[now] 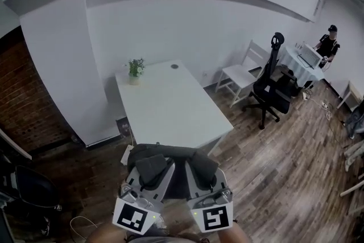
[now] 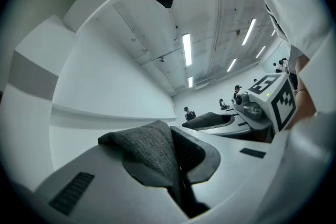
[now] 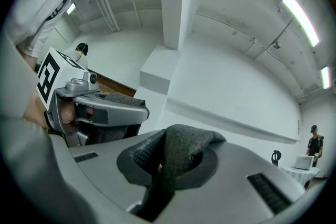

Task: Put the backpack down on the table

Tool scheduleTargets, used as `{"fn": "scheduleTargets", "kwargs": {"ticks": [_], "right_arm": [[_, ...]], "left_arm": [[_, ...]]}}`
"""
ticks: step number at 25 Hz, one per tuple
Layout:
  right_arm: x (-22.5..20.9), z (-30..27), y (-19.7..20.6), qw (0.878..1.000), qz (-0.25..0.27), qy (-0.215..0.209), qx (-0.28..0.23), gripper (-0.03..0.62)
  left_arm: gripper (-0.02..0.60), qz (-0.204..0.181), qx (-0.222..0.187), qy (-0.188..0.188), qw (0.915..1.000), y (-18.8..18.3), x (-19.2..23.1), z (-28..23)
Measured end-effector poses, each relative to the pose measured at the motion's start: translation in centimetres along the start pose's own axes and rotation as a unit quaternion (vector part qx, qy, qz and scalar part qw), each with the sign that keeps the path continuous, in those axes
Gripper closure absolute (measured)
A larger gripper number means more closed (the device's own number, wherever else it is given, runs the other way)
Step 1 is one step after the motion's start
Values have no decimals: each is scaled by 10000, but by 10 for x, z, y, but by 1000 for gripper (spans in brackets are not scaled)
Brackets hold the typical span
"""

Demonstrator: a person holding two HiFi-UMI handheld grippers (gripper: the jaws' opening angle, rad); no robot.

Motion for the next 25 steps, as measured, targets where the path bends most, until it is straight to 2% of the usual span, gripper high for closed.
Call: {"fn": "scheduleTargets", "kwargs": {"ticks": [5, 9, 13, 21, 25], "right_arm": [[-28, -45, -5, 9998, -38, 91, -193, 536], [-51, -83, 1, 9995, 21, -2, -320, 536], [-72, -120, 12, 9976, -153, -43, -672, 536], [-115, -195, 31, 9952, 20, -279, -943, 536], [-126, -224, 34, 9939, 176, -348, -1035, 536]], "left_arm": [[554, -26, -94, -137, 9999, -15, 40, -34], [554, -59, -138, -325, 9994, -20, 69, -63], [554, -274, -210, -508, 9981, -19, 93, -92], [554, -454, -344, -872, 9946, -22, 144, -150], [554, -372, -391, -1040, 9931, -22, 170, -167]]}}
Point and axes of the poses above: the fingertips, and each gripper's own axes: z backward along the fingers, x to its left, y out of its underside, the point moved 6 cm from there along z, backward along the fingers, and after that the axes turned 15 degrees about z, right-handed, at the moved point
